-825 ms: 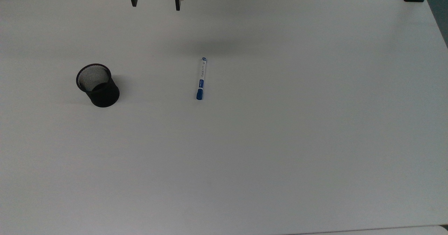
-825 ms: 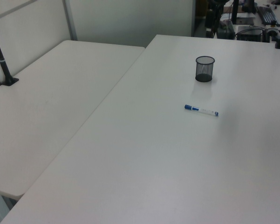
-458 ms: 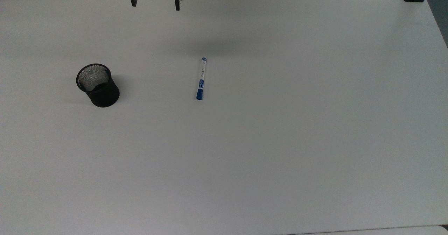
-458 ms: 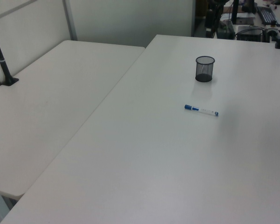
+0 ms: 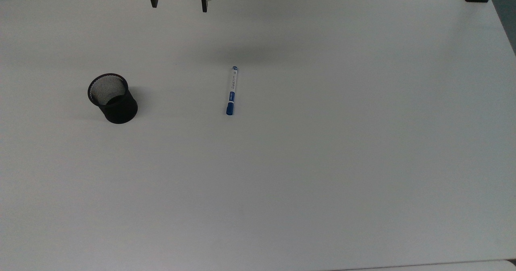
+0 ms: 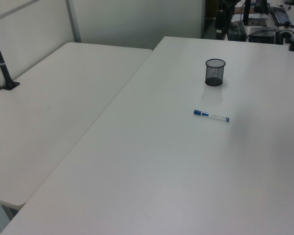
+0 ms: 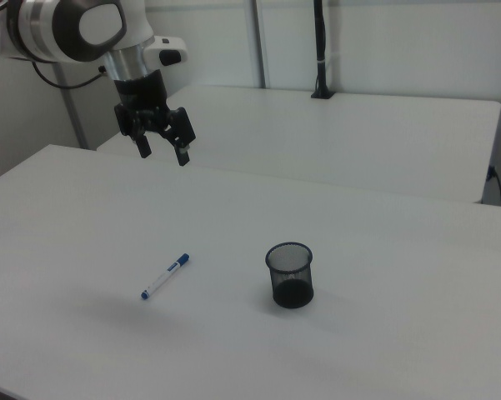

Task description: Insert the marker

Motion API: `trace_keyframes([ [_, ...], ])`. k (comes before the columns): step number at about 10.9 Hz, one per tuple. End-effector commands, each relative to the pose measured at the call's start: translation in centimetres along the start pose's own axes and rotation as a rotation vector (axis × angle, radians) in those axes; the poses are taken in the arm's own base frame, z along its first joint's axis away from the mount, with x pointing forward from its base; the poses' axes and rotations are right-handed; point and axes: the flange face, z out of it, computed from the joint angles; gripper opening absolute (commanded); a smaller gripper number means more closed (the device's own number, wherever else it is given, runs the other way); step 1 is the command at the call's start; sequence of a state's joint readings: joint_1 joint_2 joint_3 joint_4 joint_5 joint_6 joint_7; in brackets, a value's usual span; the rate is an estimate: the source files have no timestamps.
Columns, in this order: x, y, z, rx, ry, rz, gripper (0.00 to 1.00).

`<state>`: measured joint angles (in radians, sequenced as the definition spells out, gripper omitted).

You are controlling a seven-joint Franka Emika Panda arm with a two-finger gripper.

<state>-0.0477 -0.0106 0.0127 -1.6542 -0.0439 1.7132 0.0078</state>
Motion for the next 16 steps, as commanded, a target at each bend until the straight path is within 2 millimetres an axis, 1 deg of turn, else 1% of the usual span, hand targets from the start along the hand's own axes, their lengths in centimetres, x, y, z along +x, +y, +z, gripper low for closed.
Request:
trace_keyframes([
  [1,-0.1,0.1,-0.3,0.005,0.013,-0.01,1.0],
  [11,-0.2,0.2,-0.3,0.005,0.013,-0.019,1.0],
  [12,-0.1,0.0,0.0,0.01,0.007,-0.047,1.0],
  [14,-0.2,-0.4,1.3,0.018,-0.023,-0.177,1.0],
  [16,-0.6,-1.9,3.8,0.022,-0.071,-0.242,1.0],
])
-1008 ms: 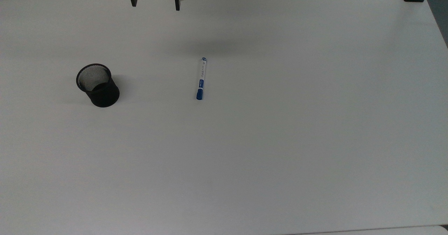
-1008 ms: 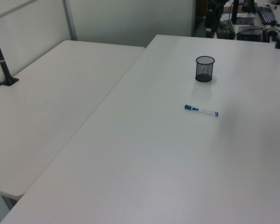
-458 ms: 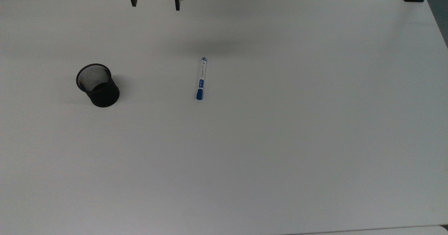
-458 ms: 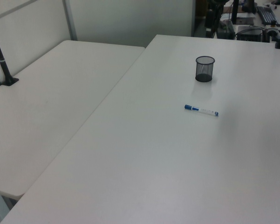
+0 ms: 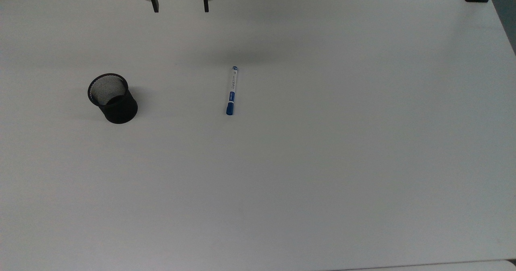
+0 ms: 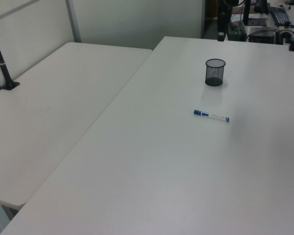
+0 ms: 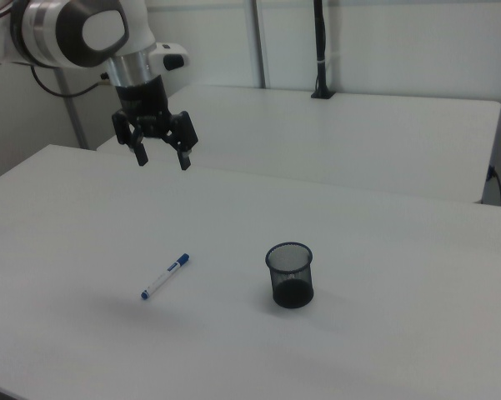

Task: Insert the marker
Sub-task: 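Move the open gripper down over the blue-capped white marker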

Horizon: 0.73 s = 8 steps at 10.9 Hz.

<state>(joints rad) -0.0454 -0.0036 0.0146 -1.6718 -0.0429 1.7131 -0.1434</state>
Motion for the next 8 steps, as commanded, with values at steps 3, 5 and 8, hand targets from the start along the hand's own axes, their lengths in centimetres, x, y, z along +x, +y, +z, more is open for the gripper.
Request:
trace_keyframes([
  [3,1.0,-3.3,7.0,0.034,-0.112,-0.1,1.0],
  [5,2.0,-3.4,10.4,0.048,-0.086,-0.028,1.0],
  [8,2.3,-5.9,17.3,0.044,-0.037,0.008,1.0],
])
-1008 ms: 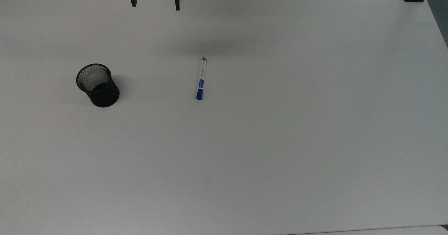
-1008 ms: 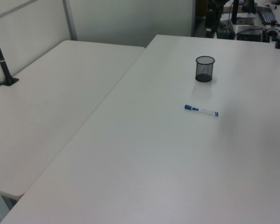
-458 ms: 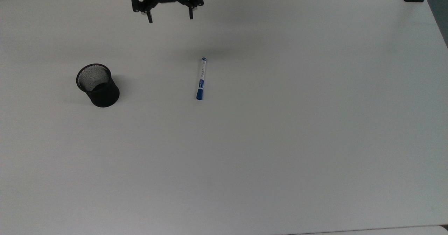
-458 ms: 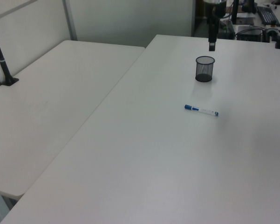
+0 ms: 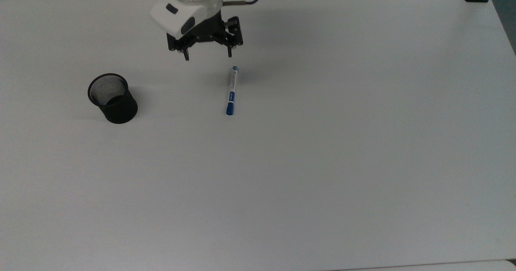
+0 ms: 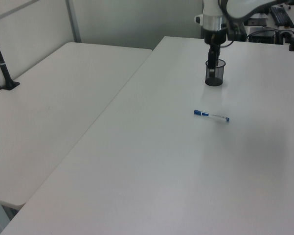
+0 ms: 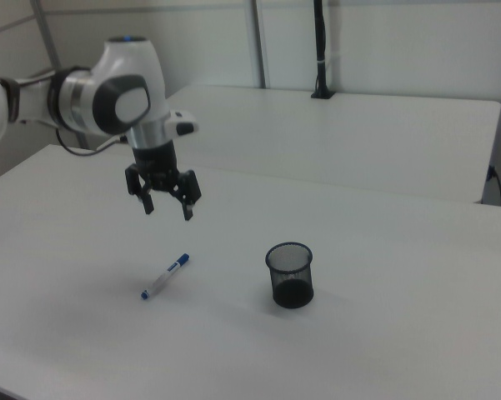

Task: Insert the marker
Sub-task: 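Move the open gripper down over the blue-capped white marker, then close the gripper on the marker's middle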

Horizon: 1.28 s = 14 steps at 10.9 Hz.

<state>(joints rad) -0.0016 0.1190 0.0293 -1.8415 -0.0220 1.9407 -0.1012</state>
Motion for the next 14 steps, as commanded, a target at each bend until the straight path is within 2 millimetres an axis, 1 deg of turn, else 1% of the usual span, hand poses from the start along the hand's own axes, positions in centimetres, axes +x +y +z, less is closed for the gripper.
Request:
trace_keyframes([
  [1,0.7,-2.1,6.2,0.013,0.015,0.048,0.98],
  [3,2.1,-2.4,9.7,0.011,0.036,0.127,0.97],
  [4,2.4,-2.4,10.7,0.011,0.04,0.151,0.95],
  [5,2.7,-3.0,11.6,0.012,0.042,0.161,0.89],
  [6,3.0,-3.4,12.2,0.012,0.05,0.165,0.8],
  [9,3.6,-3.5,14.0,0.016,0.069,0.189,0.62],
  [10,3.7,-3.6,14.5,0.016,0.066,0.192,0.58],
  [11,3.7,-3.6,14.6,0.016,0.068,0.192,0.47],
  [13,3.8,-3.5,14.5,0.017,0.074,0.194,0.14],
  [14,3.9,-3.3,14.2,0.017,0.08,0.195,0.0],
])
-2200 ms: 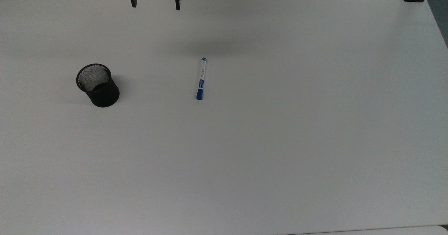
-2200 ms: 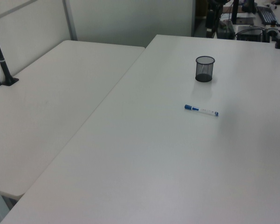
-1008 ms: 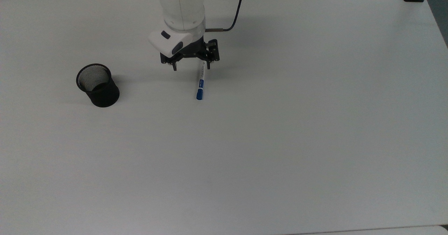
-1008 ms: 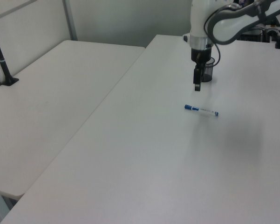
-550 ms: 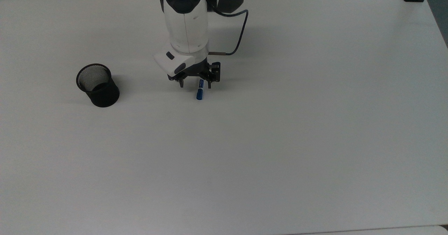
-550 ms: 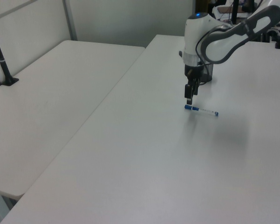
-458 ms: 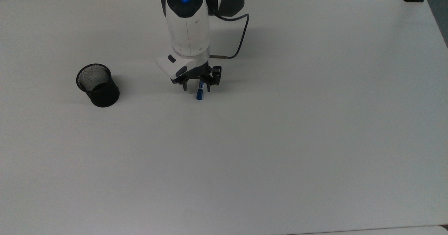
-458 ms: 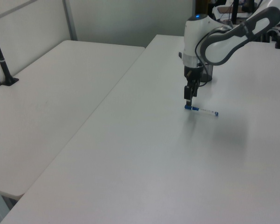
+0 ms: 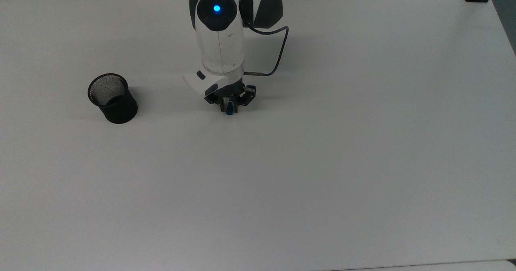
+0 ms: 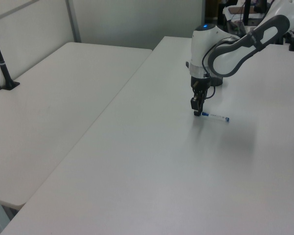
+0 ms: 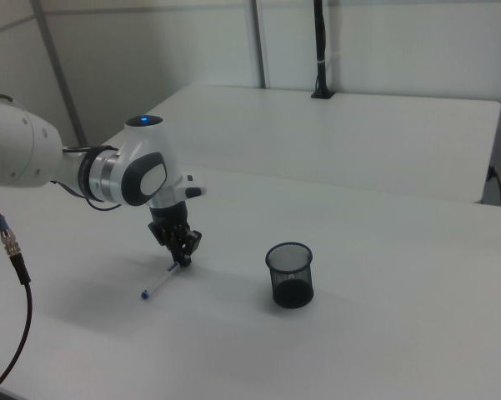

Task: Insert the marker
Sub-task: 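Close the gripper on the marker's middle, then lift the marker and carry it over the black mesh cup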

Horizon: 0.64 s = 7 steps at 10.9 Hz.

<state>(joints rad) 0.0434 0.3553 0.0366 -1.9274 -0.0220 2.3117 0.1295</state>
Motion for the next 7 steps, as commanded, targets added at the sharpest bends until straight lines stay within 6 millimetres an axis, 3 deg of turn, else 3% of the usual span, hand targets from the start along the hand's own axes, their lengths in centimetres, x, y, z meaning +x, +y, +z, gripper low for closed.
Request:
trace_keyframes([
  [1,0.3,0.1,-1.1,0.005,0.035,0.025,0.0],
  [3,0.5,0.9,-4.2,0.009,0.074,0.04,0.0],
  [6,0.2,5.5,-11.4,0.01,0.174,0.105,0.0],
  [7,0.1,8.1,-14.2,0.006,0.233,0.139,0.0],
])
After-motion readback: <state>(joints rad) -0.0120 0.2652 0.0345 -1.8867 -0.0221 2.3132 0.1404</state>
